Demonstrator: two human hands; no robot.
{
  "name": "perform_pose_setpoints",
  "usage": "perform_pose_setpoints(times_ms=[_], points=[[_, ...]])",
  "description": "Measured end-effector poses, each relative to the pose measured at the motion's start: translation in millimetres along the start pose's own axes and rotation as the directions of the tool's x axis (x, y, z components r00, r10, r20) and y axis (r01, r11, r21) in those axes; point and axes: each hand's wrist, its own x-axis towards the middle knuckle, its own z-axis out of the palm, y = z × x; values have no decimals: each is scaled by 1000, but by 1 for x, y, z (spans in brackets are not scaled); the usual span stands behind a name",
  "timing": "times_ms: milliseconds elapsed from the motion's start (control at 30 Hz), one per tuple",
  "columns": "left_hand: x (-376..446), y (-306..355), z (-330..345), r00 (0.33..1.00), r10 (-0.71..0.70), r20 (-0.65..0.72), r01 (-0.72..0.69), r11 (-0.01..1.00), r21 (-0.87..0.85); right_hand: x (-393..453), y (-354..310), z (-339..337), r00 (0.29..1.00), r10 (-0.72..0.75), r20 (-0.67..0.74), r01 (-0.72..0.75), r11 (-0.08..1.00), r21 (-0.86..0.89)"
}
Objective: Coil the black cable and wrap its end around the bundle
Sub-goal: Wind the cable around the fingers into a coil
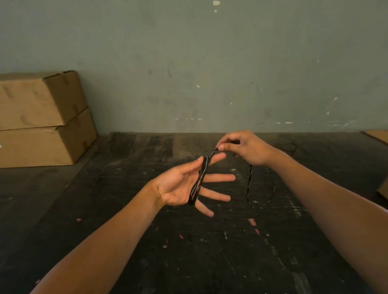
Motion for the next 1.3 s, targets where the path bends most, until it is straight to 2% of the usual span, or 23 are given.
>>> perform_pose_setpoints(times_ms=[133, 233, 333, 567, 700, 767, 900, 1133, 1300], points=[[4, 6, 8, 997, 51, 52, -52, 999, 16, -14, 29, 33, 993, 110, -45, -101, 981, 163], [8, 16, 12, 993, 88, 74, -89, 996, 12, -32, 44, 82, 982, 188, -1, -179, 938, 298], [12, 23, 11, 993, 98, 58, -98, 995, 7, -49, 47, 125, 969, 228, 95, -247, 906, 344], [12, 25, -4, 993, 119, -23, -120, 992, -25, -64, 20, 140, 964, 112, 241, -156, 972, 174], [12, 22, -12, 985, 136, -103, -140, 990, -31, -68, -2, 132, 959, 54, 280, -102, 982, 162], [10, 19, -17, 979, 140, -151, -149, 987, -53, -69, -13, 124, 958, 25, 284, -53, 995, 90], [6, 12, -24, 969, 119, -218, -137, 988, -69, -66, -30, 96, 963, -25, 270, 40, 998, -50], [7, -3, -24, 958, 40, -283, -46, 999, -15, -42, -58, 33, 985, -19, 172, 58, 972, -227], [10, -7, -11, 977, -26, -211, 34, 999, 34, -23, -60, -1, 997, -39, 65, 57, 951, -303]])
